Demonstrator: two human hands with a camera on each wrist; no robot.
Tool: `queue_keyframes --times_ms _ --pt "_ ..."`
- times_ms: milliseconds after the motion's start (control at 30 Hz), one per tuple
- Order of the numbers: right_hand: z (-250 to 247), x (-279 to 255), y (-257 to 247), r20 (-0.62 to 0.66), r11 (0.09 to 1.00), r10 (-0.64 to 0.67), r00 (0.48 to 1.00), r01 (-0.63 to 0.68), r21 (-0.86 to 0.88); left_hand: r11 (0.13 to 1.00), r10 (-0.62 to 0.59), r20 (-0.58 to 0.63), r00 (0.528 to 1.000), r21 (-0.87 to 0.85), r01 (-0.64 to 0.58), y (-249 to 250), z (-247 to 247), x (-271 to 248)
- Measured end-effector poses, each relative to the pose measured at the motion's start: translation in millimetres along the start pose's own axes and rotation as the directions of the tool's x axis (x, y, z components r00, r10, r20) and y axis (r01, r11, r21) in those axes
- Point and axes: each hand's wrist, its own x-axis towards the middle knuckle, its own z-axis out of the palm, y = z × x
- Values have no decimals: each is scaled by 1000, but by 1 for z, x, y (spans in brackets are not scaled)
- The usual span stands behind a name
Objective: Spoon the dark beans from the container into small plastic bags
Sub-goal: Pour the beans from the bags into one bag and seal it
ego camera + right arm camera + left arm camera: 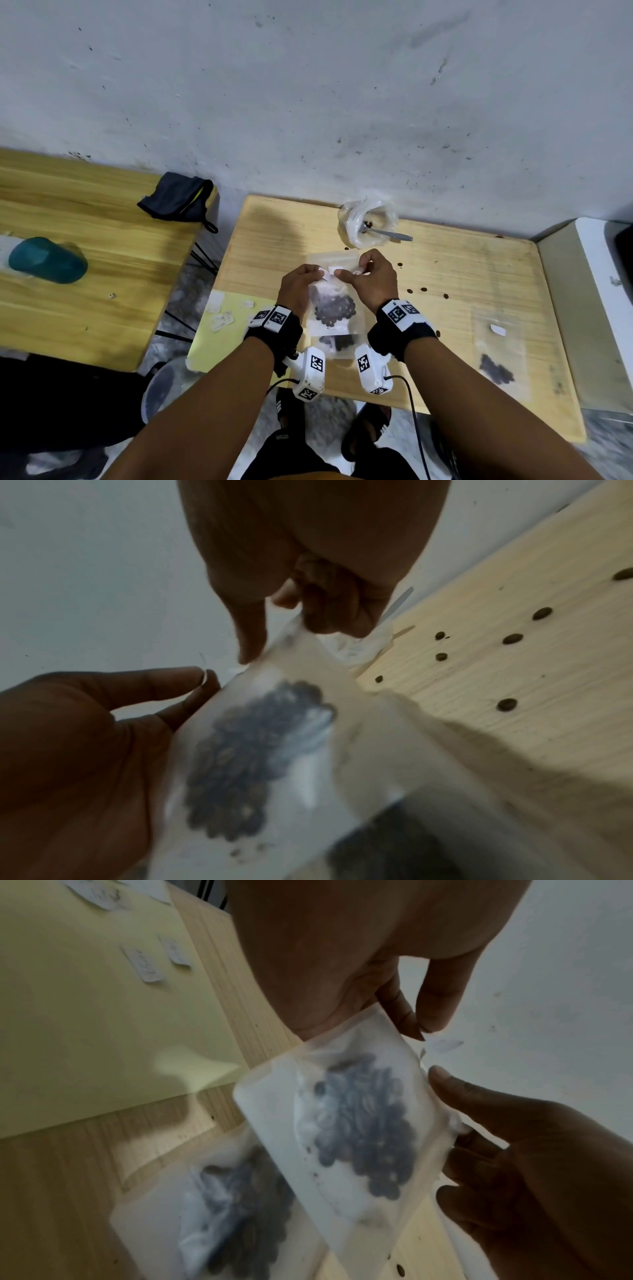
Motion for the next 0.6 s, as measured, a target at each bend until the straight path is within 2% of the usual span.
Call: queue_keyframes --times_ms 100,200,267,333,467,600 --pt "-2 -3 7 77 997 -26 997 20 69 999 9 -27 1000 -40 -10 1 -3 0" --pt "-7 -7 14 236 998 41 971 -51 37 996 -1 -52 999 -92 -4 3 -5 1" --pt "-10 -9 16 291 998 48 956 -59 27 995 -5 -62 998 -97 -1 3 -6 1" --pt "-12 -8 19 248 997 48 968 -62 49 998 1 -54 999 -61 -4 2 -4 1" --pt "-28 -2 24 98 985 104 990 -116 130 990 -12 -71 997 137 21 -6 3 2" --pt "-59 -4 31 122 995 89 989 -95 43 960 43 -54 998 280 -26 -19 30 -3"
